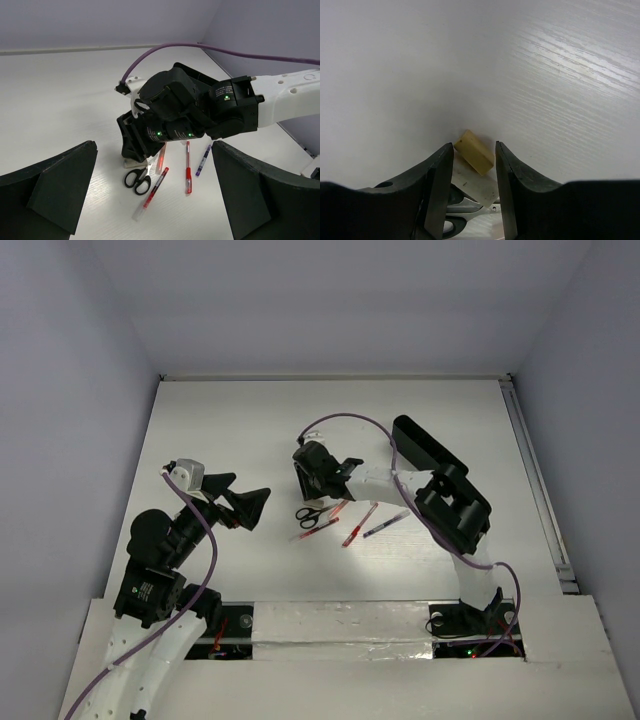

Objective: Sort the stationery into containers
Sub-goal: Pick up the stationery from the center of the board, then place the stationery in the storage box.

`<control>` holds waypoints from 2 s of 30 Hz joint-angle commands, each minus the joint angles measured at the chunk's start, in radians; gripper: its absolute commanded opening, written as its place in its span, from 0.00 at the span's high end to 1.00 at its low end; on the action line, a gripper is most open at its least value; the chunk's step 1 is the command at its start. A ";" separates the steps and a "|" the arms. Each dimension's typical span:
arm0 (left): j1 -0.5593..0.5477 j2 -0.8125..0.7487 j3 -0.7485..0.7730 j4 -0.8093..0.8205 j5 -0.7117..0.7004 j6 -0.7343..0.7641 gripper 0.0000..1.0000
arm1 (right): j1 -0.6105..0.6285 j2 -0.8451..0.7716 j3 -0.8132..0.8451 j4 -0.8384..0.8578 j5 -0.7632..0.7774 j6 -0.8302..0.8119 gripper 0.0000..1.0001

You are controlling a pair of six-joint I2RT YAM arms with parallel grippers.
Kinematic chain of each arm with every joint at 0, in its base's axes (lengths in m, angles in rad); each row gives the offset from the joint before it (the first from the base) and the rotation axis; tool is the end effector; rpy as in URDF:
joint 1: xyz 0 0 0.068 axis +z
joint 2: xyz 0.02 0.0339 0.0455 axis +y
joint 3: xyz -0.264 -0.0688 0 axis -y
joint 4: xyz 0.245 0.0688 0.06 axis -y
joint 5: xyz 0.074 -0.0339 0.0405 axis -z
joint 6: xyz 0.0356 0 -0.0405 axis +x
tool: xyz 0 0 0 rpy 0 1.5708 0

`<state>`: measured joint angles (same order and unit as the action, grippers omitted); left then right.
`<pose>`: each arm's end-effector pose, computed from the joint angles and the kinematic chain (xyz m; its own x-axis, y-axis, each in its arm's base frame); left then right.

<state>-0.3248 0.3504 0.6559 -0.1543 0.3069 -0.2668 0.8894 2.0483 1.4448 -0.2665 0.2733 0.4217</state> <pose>0.0860 -0.0403 0.3513 -0.0171 -0.2594 -0.9656 0.6041 0.7669 -0.2167 0.2890 0.3411 0.1756 -0.7005 -0.2381 -0.6728 -0.3853 0.9197 0.0757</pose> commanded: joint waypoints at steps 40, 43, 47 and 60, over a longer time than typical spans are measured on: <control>0.006 -0.016 0.004 0.055 0.017 0.011 0.01 | -0.558 -0.392 -0.101 0.079 0.037 -0.158 0.94; 0.006 -0.014 0.005 0.055 0.017 0.011 0.01 | -0.601 -0.375 -0.092 0.066 0.026 -0.169 0.94; 0.006 -0.014 0.004 0.056 0.018 0.011 0.01 | -0.622 -0.361 -0.083 0.055 0.014 -0.187 0.93; 0.006 -0.016 0.005 0.056 0.017 0.011 0.01 | -0.632 -0.307 -0.067 0.035 -0.013 -0.187 0.85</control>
<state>-0.3248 0.3431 0.6559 -0.1539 0.3111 -0.2668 0.2562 1.7287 1.3289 -0.2363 0.2699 0.2497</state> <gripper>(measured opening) 0.990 0.204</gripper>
